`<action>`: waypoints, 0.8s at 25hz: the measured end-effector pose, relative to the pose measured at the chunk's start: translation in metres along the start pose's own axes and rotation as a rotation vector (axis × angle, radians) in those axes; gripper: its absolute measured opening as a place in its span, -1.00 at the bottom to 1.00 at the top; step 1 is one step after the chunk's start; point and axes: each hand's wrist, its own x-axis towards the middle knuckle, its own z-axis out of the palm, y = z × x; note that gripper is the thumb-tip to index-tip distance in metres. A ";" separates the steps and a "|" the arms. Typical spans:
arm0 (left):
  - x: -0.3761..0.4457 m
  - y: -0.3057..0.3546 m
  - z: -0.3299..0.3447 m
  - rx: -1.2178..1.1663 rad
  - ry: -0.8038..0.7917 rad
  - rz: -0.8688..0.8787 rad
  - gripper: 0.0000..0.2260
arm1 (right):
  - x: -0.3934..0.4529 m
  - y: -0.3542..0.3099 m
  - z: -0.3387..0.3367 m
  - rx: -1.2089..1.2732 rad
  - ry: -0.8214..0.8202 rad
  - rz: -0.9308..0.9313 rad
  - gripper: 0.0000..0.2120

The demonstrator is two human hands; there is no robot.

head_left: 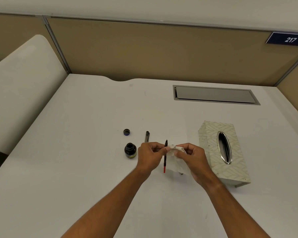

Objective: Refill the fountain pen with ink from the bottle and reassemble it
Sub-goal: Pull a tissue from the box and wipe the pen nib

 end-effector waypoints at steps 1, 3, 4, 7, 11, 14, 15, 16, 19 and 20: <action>0.000 0.000 0.000 -0.012 -0.005 -0.005 -0.94 | 0.000 0.001 0.000 0.012 -0.010 -0.008 -0.90; 0.000 -0.001 0.001 -0.044 -0.015 -0.012 -0.92 | 0.001 0.001 0.002 0.039 -0.015 -0.029 -0.89; 0.000 -0.001 0.001 -0.057 -0.022 -0.012 -0.91 | 0.001 0.002 0.002 0.051 -0.022 -0.035 -0.89; -0.001 0.001 0.002 -0.092 -0.040 -0.012 -0.91 | 0.000 0.005 0.006 0.074 -0.105 -0.020 -0.92; -0.001 0.004 0.002 -0.134 -0.041 -0.023 -0.94 | -0.003 0.009 0.010 0.039 -0.130 -0.056 -0.79; -0.002 0.006 0.001 -0.135 -0.057 -0.016 -0.97 | -0.004 0.006 0.011 0.035 -0.118 -0.084 -0.87; -0.003 0.006 0.002 -0.130 -0.061 -0.015 -0.97 | -0.002 0.005 0.012 -0.001 -0.075 -0.097 -0.90; -0.003 0.006 0.003 -0.125 -0.063 -0.014 -0.97 | -0.001 0.004 0.011 -0.063 -0.024 -0.124 -0.87; -0.004 0.005 0.004 -0.108 -0.046 -0.023 -0.94 | 0.003 0.002 0.008 -0.313 0.083 -0.253 -0.87; -0.003 0.004 0.003 -0.099 -0.032 -0.023 -0.94 | 0.003 0.002 0.006 -0.394 0.095 -0.317 -0.91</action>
